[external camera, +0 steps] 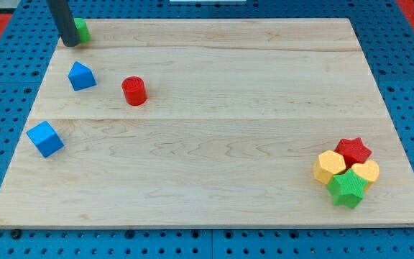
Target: Slide blue triangle closer to the green circle
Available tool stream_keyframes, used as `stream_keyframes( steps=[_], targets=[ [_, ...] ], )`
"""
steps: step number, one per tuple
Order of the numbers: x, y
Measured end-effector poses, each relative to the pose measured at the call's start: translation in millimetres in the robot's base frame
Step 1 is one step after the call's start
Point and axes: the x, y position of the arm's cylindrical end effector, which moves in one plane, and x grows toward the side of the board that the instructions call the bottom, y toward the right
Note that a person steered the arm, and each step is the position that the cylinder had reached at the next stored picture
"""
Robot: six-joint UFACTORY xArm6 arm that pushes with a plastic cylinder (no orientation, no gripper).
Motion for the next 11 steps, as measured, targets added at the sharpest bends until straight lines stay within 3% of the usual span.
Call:
stream_keyframes(
  steps=[3, 5, 7, 8, 9, 10, 11],
  targets=[
    [0.3, -7.1],
    [72.0, 50.3],
    [145.1, 53.5],
    [168.3, 90.8],
    [190.5, 84.8],
    [182.9, 28.5],
    [142.3, 12.4]
  ],
)
